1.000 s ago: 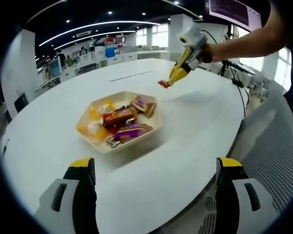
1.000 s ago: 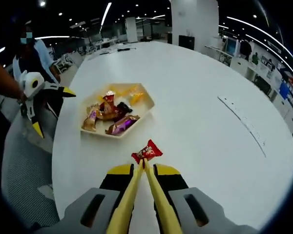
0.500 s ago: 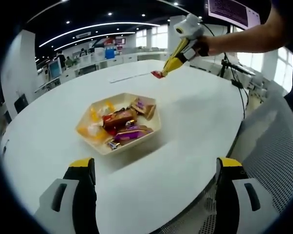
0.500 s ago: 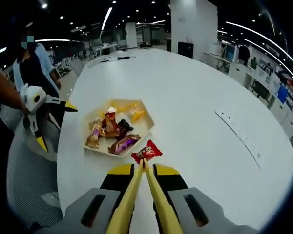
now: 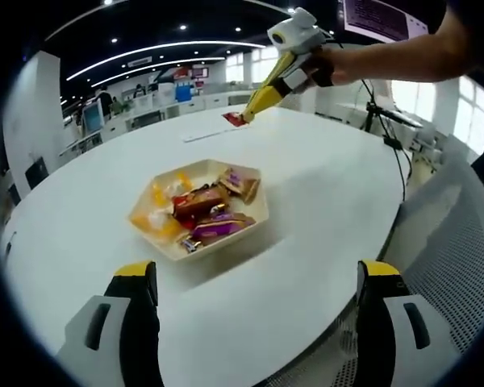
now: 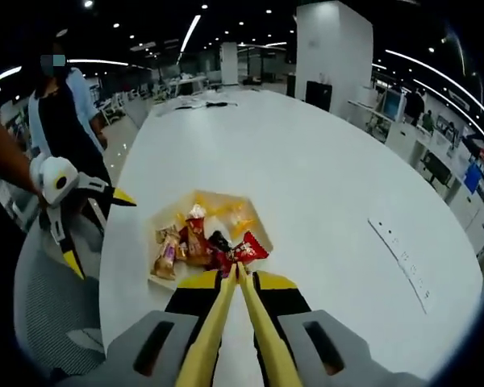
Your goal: Place the target food into the container with the food tongs after gripping and lifting it, then release it inside without dropping or visibly crushing the food.
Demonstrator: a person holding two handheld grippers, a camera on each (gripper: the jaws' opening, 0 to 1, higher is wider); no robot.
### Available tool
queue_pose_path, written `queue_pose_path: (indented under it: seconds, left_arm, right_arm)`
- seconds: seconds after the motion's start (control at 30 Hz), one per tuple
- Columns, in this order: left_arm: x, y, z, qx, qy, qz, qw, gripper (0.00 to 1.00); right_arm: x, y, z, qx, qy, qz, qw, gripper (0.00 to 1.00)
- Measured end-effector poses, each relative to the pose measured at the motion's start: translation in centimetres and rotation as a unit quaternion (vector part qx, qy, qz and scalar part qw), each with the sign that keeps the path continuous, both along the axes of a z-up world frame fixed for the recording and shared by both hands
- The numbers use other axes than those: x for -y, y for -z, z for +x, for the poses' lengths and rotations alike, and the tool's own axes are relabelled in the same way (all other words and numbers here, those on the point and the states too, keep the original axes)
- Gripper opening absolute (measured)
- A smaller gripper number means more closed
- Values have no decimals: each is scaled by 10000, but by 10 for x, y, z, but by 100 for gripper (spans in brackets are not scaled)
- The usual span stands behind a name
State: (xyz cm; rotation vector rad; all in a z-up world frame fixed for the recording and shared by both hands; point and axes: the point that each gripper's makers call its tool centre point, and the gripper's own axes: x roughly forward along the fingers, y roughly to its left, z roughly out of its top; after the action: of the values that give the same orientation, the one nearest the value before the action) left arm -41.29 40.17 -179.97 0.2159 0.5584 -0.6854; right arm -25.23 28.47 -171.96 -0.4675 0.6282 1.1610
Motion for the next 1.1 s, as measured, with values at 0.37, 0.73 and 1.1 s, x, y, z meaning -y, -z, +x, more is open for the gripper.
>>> queue_pose_path:
  seconds: [0.37,0.73,1.1]
  left_arm:
    - [1,0,-1,-2,41,-32,10000,99]
    - [1,-3,0,88,56,-28,9999,98]
    - [5,-4,-2,69,161,-69,9998,98]
  right_arm:
    - [-42,-18,-1,60,-200,68,9998,14]
    - [-77,-28,-4,130,-380,31,9992,14]
    - [-91,-31,-2,179,-386,-28,9991,15]
